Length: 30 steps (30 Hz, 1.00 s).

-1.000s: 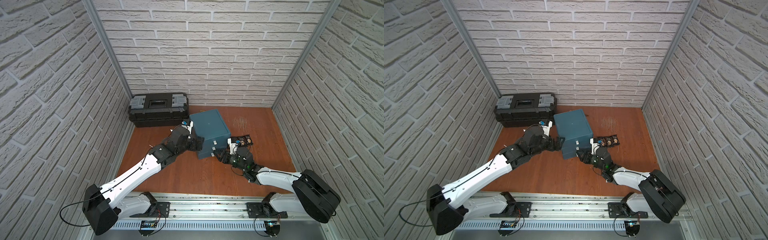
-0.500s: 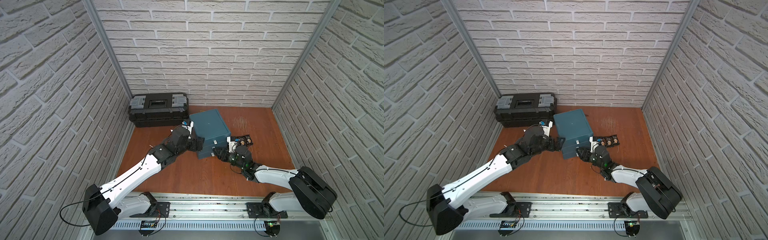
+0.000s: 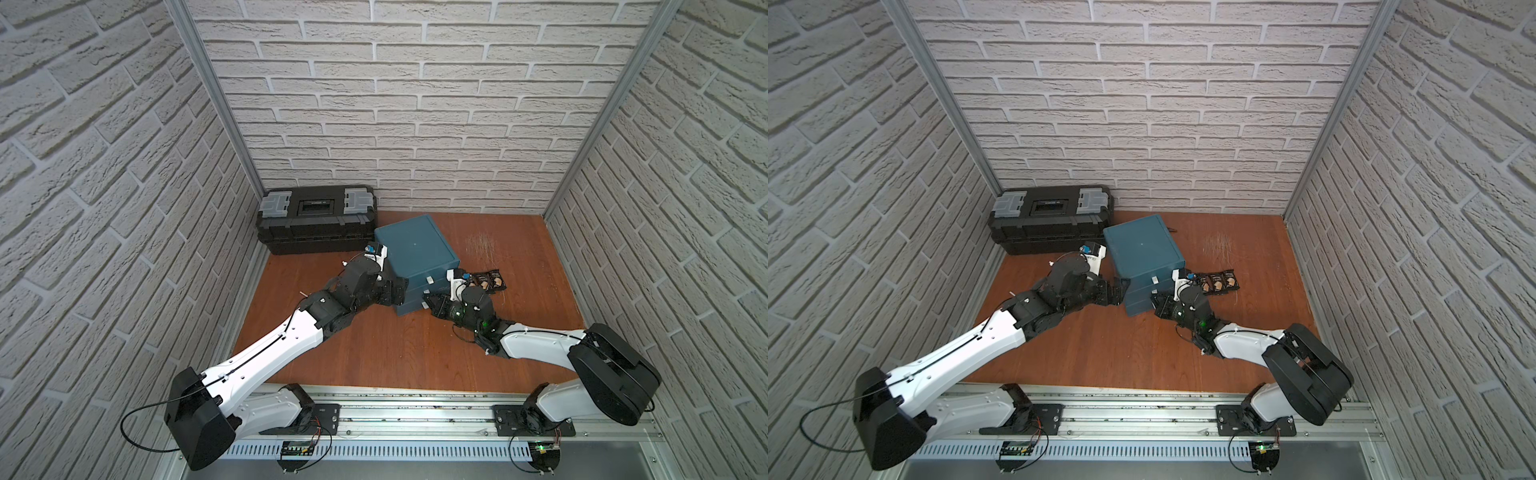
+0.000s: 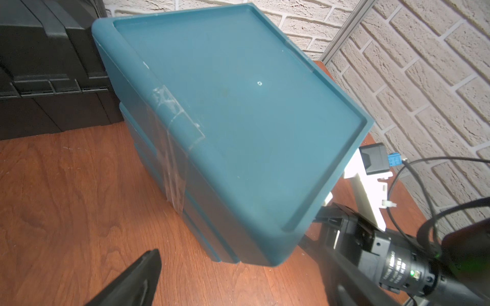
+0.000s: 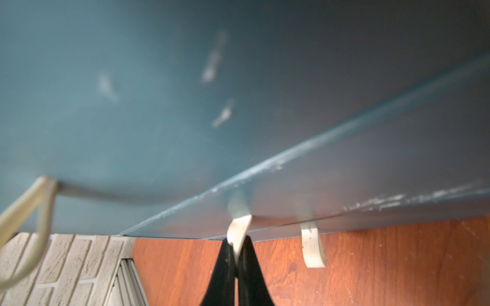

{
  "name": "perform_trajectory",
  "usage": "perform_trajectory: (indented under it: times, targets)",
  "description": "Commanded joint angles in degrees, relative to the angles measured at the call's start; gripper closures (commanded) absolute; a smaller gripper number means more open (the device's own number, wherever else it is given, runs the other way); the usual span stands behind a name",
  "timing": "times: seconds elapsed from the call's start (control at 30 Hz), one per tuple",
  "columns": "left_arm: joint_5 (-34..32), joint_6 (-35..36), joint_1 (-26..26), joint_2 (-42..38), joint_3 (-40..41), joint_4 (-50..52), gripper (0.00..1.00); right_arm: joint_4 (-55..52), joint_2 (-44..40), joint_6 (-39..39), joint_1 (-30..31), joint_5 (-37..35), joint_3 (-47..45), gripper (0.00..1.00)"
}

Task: Take the cookies out of the drawer
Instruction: Open the drawer in the storage box.

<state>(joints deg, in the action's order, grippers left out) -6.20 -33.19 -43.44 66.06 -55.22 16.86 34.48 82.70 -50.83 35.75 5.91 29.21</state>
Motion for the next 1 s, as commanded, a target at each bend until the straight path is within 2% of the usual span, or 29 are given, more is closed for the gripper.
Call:
perform_trajectory:
  times: [0.0,0.33,0.53,0.73,0.97]
  targets:
    - [-0.8,0.6,-0.2,-1.6,0.5,-1.5,0.01,-2.1,-0.9,1.9,2.7,-2.4,2.2,0.98]
    - [-3.4,2.0,-0.2,-3.2,-1.2,0.8,0.02,-5.2,-2.9,-0.8,13.7,-12.0,0.0,0.98]
    - [-4.9,3.4,-0.2,-2.9,-2.7,1.5,0.01,-12.1,-6.2,-3.7,21.0,-21.3,-0.7,0.98]
    - [-4.7,4.1,0.6,-0.3,-4.8,1.4,0.01,-17.8,-10.3,-6.8,26.3,-25.9,-1.7,0.98]
    - [-3.4,4.7,1.9,2.7,-6.8,0.7,0.02,-24.4,-13.8,-9.0,29.5,-27.6,-2.4,0.98]
